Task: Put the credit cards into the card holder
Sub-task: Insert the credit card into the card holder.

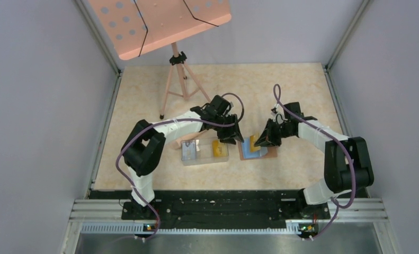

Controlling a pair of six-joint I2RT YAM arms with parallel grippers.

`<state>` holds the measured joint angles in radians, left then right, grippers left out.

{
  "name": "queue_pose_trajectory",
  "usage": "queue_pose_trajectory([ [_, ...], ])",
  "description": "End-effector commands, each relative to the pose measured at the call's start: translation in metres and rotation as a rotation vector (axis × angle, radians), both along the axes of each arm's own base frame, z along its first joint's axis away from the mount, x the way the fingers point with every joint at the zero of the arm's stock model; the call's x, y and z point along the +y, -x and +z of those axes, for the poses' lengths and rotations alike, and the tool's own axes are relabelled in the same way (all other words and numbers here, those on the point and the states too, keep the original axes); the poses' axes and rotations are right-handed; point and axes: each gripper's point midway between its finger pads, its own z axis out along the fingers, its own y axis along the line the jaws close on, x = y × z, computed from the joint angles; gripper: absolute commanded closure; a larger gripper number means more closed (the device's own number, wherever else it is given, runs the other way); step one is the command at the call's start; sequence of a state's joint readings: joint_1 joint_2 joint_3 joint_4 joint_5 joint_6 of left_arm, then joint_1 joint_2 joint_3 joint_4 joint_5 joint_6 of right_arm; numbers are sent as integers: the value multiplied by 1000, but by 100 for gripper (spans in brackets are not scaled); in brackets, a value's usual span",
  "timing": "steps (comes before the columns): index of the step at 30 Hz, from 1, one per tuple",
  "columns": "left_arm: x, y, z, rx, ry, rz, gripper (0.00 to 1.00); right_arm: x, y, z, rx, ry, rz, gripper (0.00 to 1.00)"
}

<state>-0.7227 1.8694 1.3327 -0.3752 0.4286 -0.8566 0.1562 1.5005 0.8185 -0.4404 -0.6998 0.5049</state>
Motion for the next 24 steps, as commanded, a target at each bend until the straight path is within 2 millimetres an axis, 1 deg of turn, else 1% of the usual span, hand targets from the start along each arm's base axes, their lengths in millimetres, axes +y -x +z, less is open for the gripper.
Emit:
queue_pose_trajectory([
  [1, 10, 1, -13, 13, -94, -15, 51, -16, -4, -17, -25, 129, 19, 100],
  [7, 20, 2, -24, 22, -158, -9, 51, -28, -6, -26, -40, 214, 23, 100],
  [14, 40, 5, -29, 8, -234, 24, 53, -41, -7, -26, -78, 293, 37, 100],
  [16, 42, 6, -32, 14, -240, 27, 53, -40, -9, -23, -93, 289, 45, 100],
  [18, 41, 7, -33, 19, -234, 23, 53, -38, -11, -19, -112, 277, 55, 100],
  [24, 18, 5, -22, 7, -115, -25, 54, -34, -25, -2, -199, 262, 82, 100],
])
